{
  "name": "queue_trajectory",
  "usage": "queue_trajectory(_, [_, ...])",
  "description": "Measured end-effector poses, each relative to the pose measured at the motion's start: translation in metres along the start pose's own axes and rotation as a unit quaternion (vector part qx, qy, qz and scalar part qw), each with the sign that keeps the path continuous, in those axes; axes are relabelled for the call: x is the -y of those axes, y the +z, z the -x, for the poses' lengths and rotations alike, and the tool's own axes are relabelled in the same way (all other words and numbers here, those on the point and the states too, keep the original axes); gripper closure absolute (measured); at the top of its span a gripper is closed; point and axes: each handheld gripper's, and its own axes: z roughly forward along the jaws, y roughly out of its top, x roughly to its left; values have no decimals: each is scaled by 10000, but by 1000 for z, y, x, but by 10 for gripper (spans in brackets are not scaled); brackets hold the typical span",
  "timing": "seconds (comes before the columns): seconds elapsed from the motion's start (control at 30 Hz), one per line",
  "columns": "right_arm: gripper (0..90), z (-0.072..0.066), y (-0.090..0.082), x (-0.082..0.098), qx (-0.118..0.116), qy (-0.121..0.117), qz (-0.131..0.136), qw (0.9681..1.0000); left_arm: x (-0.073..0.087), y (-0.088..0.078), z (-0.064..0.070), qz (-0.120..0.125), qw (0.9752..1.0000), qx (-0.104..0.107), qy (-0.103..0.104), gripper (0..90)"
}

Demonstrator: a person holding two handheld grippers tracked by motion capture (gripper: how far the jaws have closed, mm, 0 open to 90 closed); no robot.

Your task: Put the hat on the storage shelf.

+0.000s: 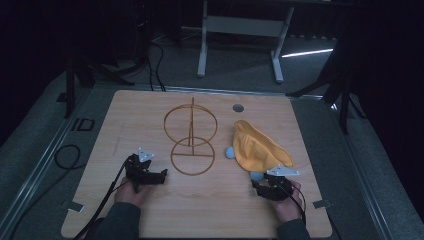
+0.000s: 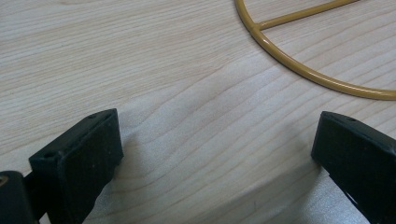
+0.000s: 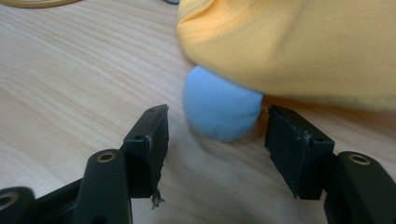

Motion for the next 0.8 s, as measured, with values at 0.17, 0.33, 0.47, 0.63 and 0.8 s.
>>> queue_trajectory(0.17, [400,-2,5,-2,52,-128,59,9999,0,0,0,0,10000,-1,0,20])
queue_trajectory(0.33, [430,-4,8,-4,44,-175,97,9998,0,0,0,-5,10000,-1,4,20])
queue_trajectory(0.47, [581,-5,8,-5,39,-184,150,9997,0,0,0,-7,10000,-12,4,19])
queue_trajectory(0.63, [711,-7,7,-6,5,-302,150,9994,0,0,0,-9,10000,-15,3,19])
queue_trajectory(0.8, [784,-14,1,-10,-46,-550,267,9981,0,0,0,-10,10000,-14,2,20])
